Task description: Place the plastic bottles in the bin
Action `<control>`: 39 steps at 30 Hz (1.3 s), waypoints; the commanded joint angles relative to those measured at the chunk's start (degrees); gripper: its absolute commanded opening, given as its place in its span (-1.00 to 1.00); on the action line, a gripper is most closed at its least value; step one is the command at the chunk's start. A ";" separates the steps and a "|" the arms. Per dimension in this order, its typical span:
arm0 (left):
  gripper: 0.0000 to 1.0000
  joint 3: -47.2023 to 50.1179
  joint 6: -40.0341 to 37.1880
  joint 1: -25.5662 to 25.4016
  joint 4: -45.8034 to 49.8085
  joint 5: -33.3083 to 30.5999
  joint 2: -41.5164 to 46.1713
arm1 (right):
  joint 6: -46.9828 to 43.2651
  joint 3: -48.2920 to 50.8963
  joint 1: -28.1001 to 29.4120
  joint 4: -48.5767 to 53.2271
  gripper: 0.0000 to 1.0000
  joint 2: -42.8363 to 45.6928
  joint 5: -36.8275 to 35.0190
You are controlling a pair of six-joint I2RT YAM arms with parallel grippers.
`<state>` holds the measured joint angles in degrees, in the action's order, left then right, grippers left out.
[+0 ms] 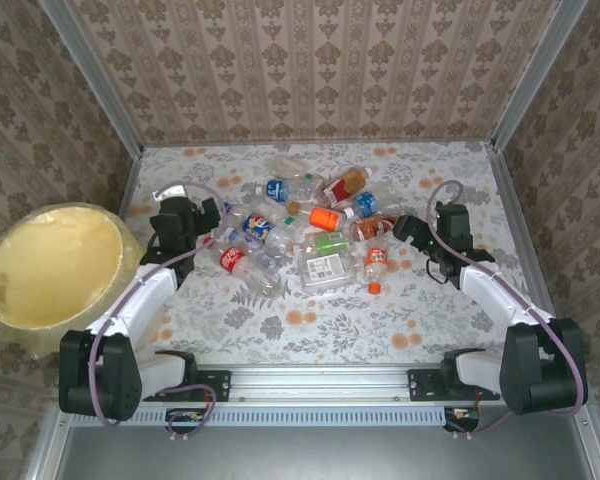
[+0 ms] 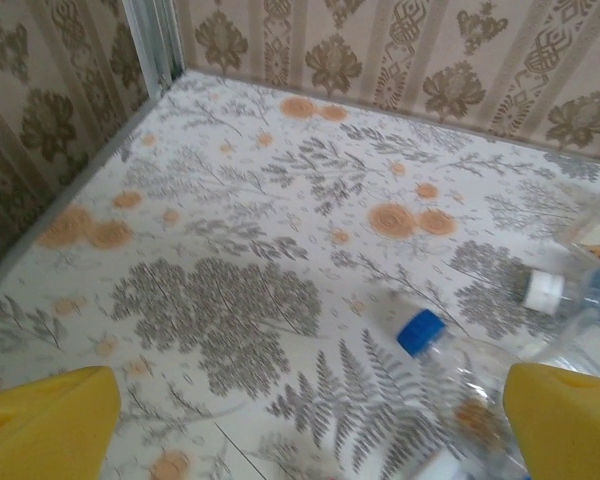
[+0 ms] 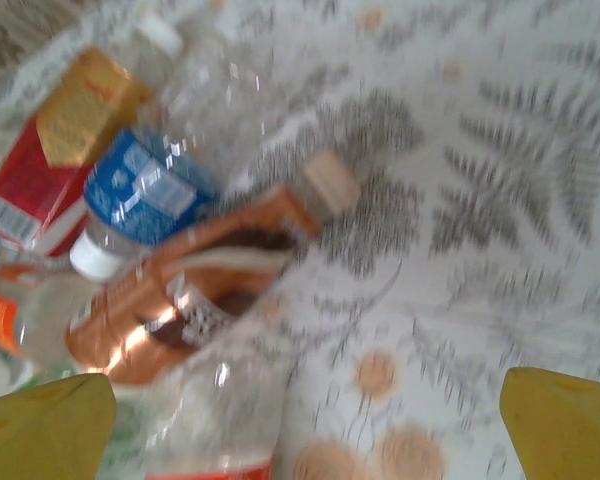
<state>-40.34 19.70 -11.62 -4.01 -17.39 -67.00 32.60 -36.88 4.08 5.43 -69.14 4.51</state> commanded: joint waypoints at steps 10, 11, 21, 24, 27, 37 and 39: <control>1.00 -2.32 15.28 -0.51 8.74 11.18 2.05 | 11.54 3.40 7.43 2.35 0.70 -0.92 4.85; 1.00 -2.29 15.28 -0.51 8.52 11.44 1.96 | 12.18 3.32 7.91 1.22 0.68 -1.92 4.69; 1.00 -2.62 15.10 -0.51 15.17 16.37 4.28 | 11.69 -0.47 13.84 3.96 0.53 -10.13 0.36; 1.00 -2.83 16.35 -0.51 17.53 17.40 5.39 | 10.66 -0.32 15.68 3.81 0.53 -12.42 0.28; 1.00 -1.56 18.76 -0.60 15.65 21.20 6.20 | 10.95 -0.05 16.32 4.63 0.47 -14.05 -2.04; 1.00 -7.30 18.68 -11.07 17.85 22.19 3.12 | 9.03 1.57 17.36 7.63 0.08 -11.94 -10.22; 1.00 -7.23 18.66 -13.50 15.43 22.13 2.62 | 8.21 2.87 17.48 6.07 0.02 -8.75 -10.69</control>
<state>-46.00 37.54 -22.65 13.15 4.75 -63.79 42.41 -35.88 21.23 9.30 -81.43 -1.56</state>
